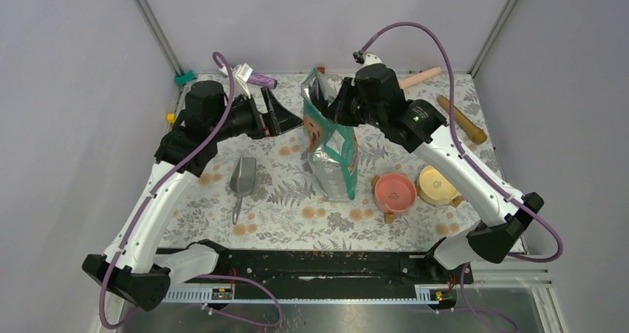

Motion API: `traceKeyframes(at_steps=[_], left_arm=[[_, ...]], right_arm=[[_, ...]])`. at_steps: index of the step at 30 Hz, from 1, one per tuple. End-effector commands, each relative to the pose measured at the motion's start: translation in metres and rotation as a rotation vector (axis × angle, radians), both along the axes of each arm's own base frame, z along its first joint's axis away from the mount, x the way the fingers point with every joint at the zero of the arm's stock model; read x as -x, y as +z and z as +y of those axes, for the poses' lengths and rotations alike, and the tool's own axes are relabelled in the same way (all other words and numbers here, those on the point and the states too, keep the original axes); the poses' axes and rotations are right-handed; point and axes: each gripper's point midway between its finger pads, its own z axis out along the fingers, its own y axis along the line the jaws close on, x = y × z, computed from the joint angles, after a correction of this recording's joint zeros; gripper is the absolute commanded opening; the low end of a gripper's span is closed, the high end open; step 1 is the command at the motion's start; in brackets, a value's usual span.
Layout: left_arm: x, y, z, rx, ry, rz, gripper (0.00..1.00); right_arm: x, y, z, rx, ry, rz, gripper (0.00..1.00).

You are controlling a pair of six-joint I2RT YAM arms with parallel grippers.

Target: Serve the pet food

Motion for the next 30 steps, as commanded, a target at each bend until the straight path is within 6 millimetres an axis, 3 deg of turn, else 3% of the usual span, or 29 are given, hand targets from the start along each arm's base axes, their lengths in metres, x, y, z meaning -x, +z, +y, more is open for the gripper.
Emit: traceKeyframes(at_steps=[1,4,7,11,18,22,26,30], left_arm=[[-0.001,0.019,-0.001,0.096,-0.025,-0.038,0.99],[-0.002,0.021,0.002,0.124,-0.030,-0.029,0.99],[-0.005,0.019,0.004,0.115,-0.011,-0.027,0.99],[-0.009,0.015,0.004,0.117,0.003,-0.005,0.99],[-0.021,0.023,-0.007,0.083,0.053,0.003,0.99],[-0.023,0.030,-0.028,-0.005,0.058,0.012,0.99],[-0.034,0.037,-0.050,-0.047,0.085,0.015,0.99],[-0.040,0.050,-0.071,-0.160,0.140,-0.046,0.99]], right_arm=[[0.001,0.186,0.005,-0.485,-0.034,-0.353,0.00],[0.001,0.182,0.010,-0.509,-0.025,-0.330,0.00],[0.002,0.142,0.004,-0.427,-0.047,-0.271,0.00],[0.002,0.104,-0.019,-0.257,-0.098,-0.274,0.00],[0.011,0.090,-0.069,0.119,-0.096,-0.322,0.00],[0.017,0.064,-0.097,0.458,-0.016,-0.259,0.00],[0.025,0.044,-0.089,0.532,0.113,-0.201,0.00],[0.026,0.049,-0.086,0.475,0.097,-0.230,0.00]])
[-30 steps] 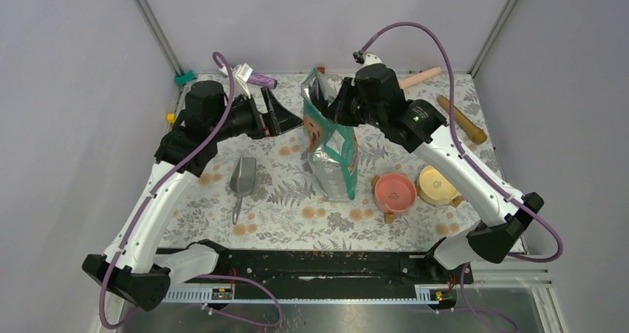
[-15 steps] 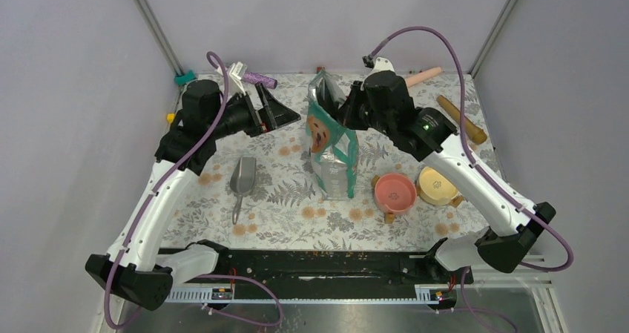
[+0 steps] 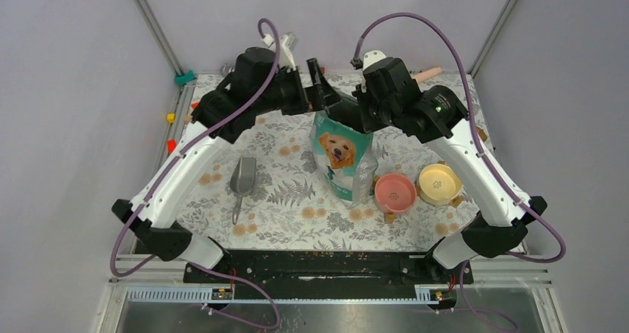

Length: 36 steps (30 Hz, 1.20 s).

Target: Serve the pet food

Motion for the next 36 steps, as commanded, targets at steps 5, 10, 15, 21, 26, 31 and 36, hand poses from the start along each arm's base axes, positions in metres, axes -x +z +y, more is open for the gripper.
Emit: traceKeyframes(at_steps=[5,10,15,21,26,31,36], left_arm=[[-0.005,0.002,-0.001,-0.395,0.224,-0.169,0.99],[0.003,-0.019,0.012,-0.562,0.289,-0.197,0.99],[0.004,-0.037,0.011,-0.628,0.291,-0.180,0.99],[0.015,-0.080,-0.027,-0.669,0.075,-0.095,0.97],[0.036,-0.080,-0.047,-0.617,-0.086,-0.056,0.34],[0.047,-0.052,-0.028,-0.545,-0.064,-0.112,0.00],[0.046,-0.017,0.010,-0.505,0.033,-0.226,0.00]], right_arm=[[0.005,0.061,-0.012,-0.147,-0.016,-0.216,0.00],[0.006,0.065,-0.020,-0.167,-0.049,-0.250,0.00],[0.009,0.067,-0.013,-0.216,-0.023,-0.252,0.00],[0.012,0.071,-0.009,-0.254,0.006,-0.279,0.00],[0.005,0.070,-0.024,-0.203,-0.066,-0.299,0.01],[-0.007,0.072,-0.064,-0.084,-0.265,-0.361,0.05],[-0.005,0.087,-0.104,0.032,-0.409,-0.431,0.12]])
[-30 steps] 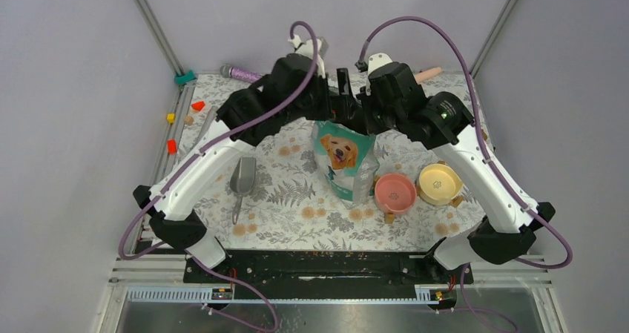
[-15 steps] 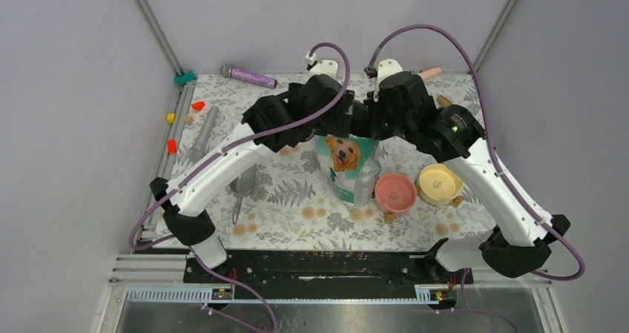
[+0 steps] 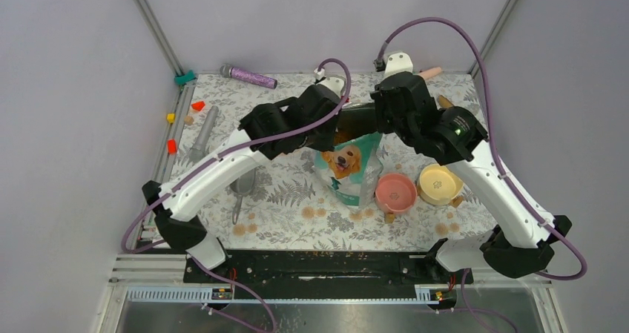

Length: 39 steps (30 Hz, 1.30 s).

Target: Serve the pet food

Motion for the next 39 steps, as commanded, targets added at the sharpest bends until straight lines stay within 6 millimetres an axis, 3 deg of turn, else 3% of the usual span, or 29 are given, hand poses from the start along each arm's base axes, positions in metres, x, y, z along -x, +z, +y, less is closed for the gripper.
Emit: traceKeyframes(at_steps=[1,2,4,6,8,9,12,16,19,22,23,25,30,32,35,36,39], left_arm=[[0.007,0.070,0.041,0.101,-0.004,-0.175,0.00],[0.001,0.075,0.047,0.113,0.006,-0.180,0.00],[-0.016,0.081,0.056,0.145,0.027,-0.168,0.00],[-0.038,0.084,0.065,0.155,0.054,-0.169,0.00],[-0.062,0.095,0.070,0.158,0.078,-0.198,0.00],[-0.075,0.100,0.069,0.164,0.076,-0.207,0.00],[-0.104,0.111,0.061,0.186,0.057,-0.209,0.00],[-0.127,0.108,0.050,0.233,0.019,-0.199,0.00],[-0.124,0.100,0.045,0.234,-0.025,-0.185,0.00],[-0.115,0.096,0.040,0.265,-0.057,-0.165,0.00],[-0.112,0.092,0.039,0.269,-0.064,-0.153,0.07],[-0.106,0.098,0.040,0.290,-0.074,-0.156,0.34],[-0.089,0.131,0.043,0.378,-0.084,-0.211,0.96],[-0.079,0.145,0.045,0.413,-0.098,-0.238,0.99],[-0.063,0.165,0.054,0.430,-0.094,-0.292,0.99],[-0.059,0.169,0.059,0.427,-0.077,-0.311,0.99],[-0.051,0.176,0.089,0.392,0.026,-0.363,0.99]], right_arm=[[-0.003,0.076,-0.065,0.011,-0.248,-0.248,0.12],[-0.001,0.077,-0.063,0.002,-0.234,-0.239,0.11],[0.005,0.073,-0.046,-0.029,-0.129,-0.182,0.00],[0.017,0.061,-0.010,-0.092,0.056,-0.079,0.00],[0.039,0.047,0.042,-0.207,0.296,0.073,0.00],[0.048,0.044,0.059,-0.250,0.357,0.125,0.00],[0.055,0.042,0.084,-0.277,0.401,0.161,0.00],[0.043,0.046,0.085,-0.317,0.282,0.124,0.00],[0.030,0.055,0.075,-0.359,0.172,0.054,0.00],[0.021,0.061,0.069,-0.403,0.114,-0.010,0.14],[0.022,0.067,0.066,-0.423,0.113,-0.033,0.16],[0.023,0.072,0.068,-0.452,0.134,-0.062,0.22],[0.034,0.090,0.076,-0.524,0.248,-0.139,0.56],[0.036,0.095,0.074,-0.537,0.260,-0.160,0.66],[0.040,0.098,0.070,-0.546,0.269,-0.178,0.94],[0.041,0.099,0.069,-0.548,0.271,-0.183,0.99],[0.045,0.091,0.058,-0.534,0.260,-0.196,0.99]])
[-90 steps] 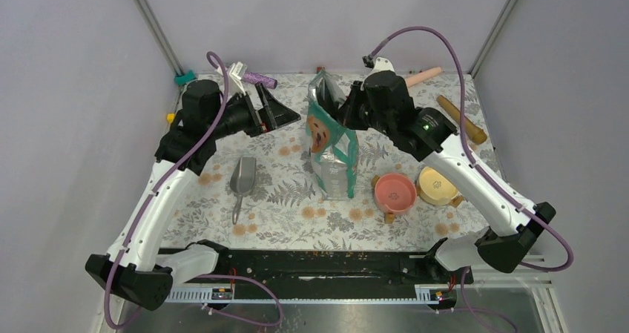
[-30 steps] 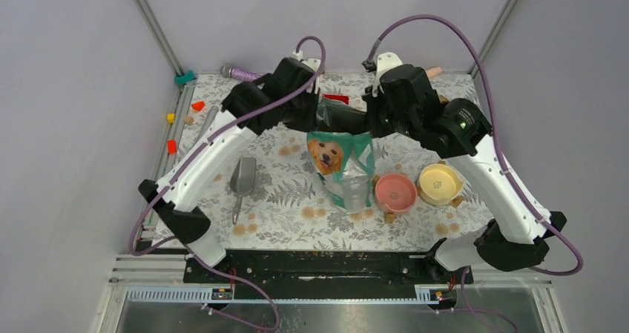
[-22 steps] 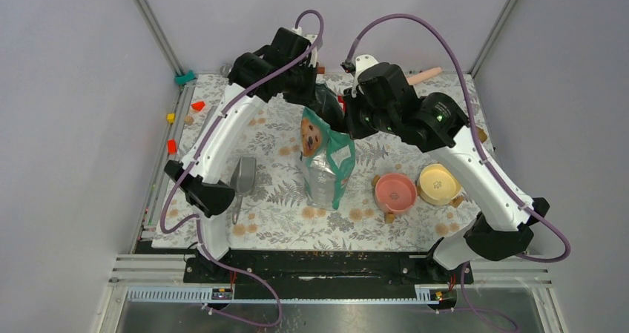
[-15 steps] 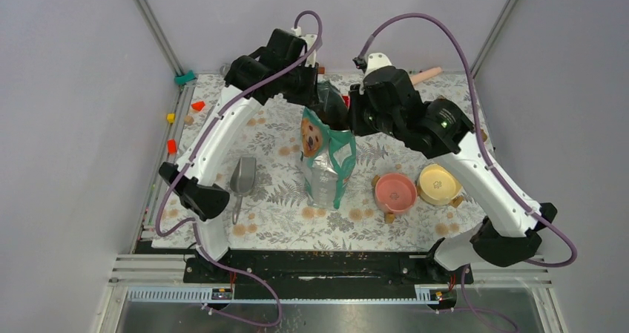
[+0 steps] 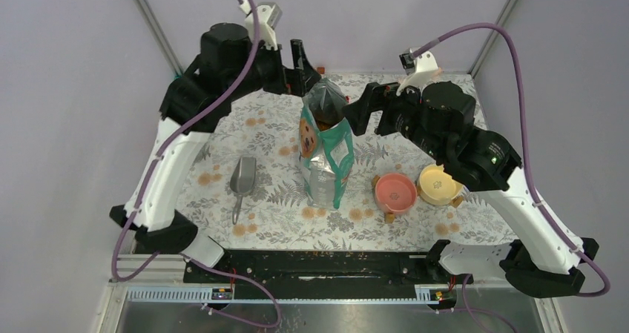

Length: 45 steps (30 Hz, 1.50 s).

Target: Serve the pet food

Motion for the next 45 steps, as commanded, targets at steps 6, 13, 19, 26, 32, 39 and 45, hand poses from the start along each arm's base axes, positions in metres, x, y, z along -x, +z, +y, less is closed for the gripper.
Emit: traceKeyframes(at_steps=[6,13,19,26,32,39,45], left_arm=[[0.039,-0.029,0.130,0.025,0.537,-0.080,0.99],[0.077,-0.185,0.194,0.014,0.852,0.143,0.99],[0.075,-0.298,0.224,-0.128,1.037,0.347,0.99],[0.058,-0.359,0.227,-0.099,1.033,0.453,0.99],[0.043,-0.387,0.233,-0.049,1.054,0.503,0.94],[0.041,-0.418,0.231,-0.054,1.068,0.582,0.77],[0.043,-0.438,0.223,-0.060,1.040,0.657,0.44]], right_arm=[[0.015,-0.028,-0.072,-0.017,-0.213,-0.064,0.99],[0.037,-0.092,-0.146,-0.064,-0.461,-0.016,0.99],[0.044,-0.154,-0.155,0.011,-0.507,0.095,1.00],[0.048,-0.192,-0.144,0.018,-0.482,0.187,1.00],[0.053,-0.215,-0.132,0.025,-0.429,0.253,0.98],[0.056,-0.220,-0.139,-0.020,-0.456,0.248,0.98],[0.058,-0.216,-0.149,-0.056,-0.487,0.220,0.97]])
